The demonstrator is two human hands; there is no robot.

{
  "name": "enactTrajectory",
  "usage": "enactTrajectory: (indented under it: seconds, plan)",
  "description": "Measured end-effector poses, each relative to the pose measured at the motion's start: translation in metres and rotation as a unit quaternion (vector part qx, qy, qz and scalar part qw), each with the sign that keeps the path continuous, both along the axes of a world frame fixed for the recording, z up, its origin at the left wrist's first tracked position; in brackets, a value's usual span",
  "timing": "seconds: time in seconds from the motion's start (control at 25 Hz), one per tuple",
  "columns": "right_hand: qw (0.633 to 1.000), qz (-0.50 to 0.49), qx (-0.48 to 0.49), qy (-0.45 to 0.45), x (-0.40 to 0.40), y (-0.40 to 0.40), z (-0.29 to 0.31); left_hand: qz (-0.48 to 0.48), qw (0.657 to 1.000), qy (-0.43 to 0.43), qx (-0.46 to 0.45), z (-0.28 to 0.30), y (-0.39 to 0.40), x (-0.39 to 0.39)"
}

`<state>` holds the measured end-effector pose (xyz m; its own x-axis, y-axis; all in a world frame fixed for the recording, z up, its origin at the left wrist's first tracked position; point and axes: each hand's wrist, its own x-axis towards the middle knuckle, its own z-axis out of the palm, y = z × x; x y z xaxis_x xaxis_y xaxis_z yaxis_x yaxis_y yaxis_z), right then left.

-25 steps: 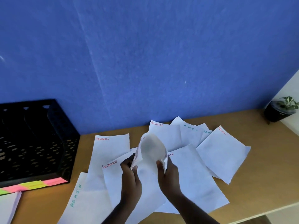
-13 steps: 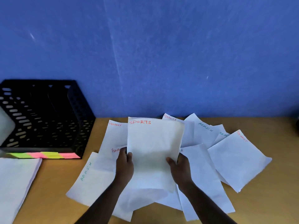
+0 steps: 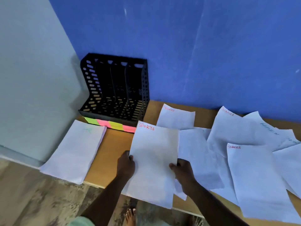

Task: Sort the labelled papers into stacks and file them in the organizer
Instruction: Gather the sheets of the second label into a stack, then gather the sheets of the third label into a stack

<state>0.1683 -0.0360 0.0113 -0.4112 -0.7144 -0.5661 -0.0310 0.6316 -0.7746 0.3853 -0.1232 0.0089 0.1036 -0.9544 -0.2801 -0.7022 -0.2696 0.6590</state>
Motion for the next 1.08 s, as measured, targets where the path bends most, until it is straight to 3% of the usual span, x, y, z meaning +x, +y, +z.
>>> enactTrajectory:
  seconds: [0.4,0.84,1.08]
  plan:
    - [0.987,0.036,0.082,0.135,0.163,-0.060,-0.035,0.008,0.996,-0.081,0.028,-0.014,-0.057,0.165]
    - [0.979,0.068,0.084,0.174,0.189,-0.088,-0.036,-0.044,0.995,-0.074,-0.056,-0.014,-0.064,0.188]
    - [0.941,0.054,0.036,0.331,0.182,-0.066,-0.027,-0.116,0.992,-0.040,-0.040,-0.017,-0.054,0.164]
